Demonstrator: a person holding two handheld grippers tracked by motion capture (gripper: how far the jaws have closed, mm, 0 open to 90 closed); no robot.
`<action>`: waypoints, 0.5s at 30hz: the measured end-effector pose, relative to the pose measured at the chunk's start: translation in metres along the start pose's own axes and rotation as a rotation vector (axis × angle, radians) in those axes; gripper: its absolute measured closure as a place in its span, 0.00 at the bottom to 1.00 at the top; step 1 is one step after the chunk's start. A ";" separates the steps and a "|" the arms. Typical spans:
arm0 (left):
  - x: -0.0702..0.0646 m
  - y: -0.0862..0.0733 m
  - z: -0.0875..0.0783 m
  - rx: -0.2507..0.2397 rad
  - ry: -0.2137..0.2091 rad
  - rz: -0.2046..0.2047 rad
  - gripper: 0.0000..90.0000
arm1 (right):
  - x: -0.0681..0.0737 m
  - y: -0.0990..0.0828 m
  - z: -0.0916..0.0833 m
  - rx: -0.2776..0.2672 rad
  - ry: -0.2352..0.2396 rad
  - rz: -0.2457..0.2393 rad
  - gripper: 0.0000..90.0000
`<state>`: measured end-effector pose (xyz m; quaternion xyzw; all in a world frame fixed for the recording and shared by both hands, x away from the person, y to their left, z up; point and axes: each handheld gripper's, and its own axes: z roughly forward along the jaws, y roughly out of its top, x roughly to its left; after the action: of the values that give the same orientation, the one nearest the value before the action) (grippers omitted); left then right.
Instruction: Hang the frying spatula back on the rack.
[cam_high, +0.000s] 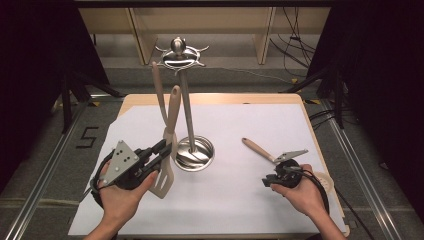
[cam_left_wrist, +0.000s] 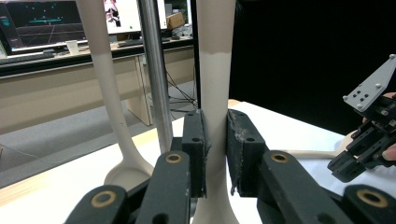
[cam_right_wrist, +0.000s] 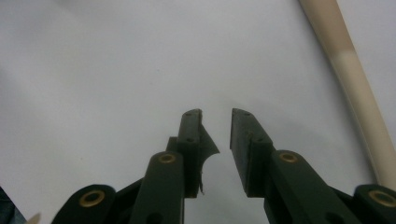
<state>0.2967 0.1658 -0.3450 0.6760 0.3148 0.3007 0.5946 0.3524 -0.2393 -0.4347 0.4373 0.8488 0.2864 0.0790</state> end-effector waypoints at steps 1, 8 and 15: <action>-0.001 0.000 -0.001 0.004 0.003 -0.016 0.86 | 0.000 0.000 0.000 0.002 0.002 0.002 0.82; 0.000 0.004 -0.001 -0.007 0.010 -0.019 0.86 | 0.001 0.000 0.001 0.005 0.005 0.010 0.82; 0.001 0.008 0.000 -0.012 0.025 -0.017 0.86 | 0.003 0.000 0.000 0.019 0.005 0.021 0.82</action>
<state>0.2975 0.1659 -0.3372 0.6659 0.3264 0.3058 0.5971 0.3508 -0.2373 -0.4340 0.4461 0.8471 0.2805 0.0696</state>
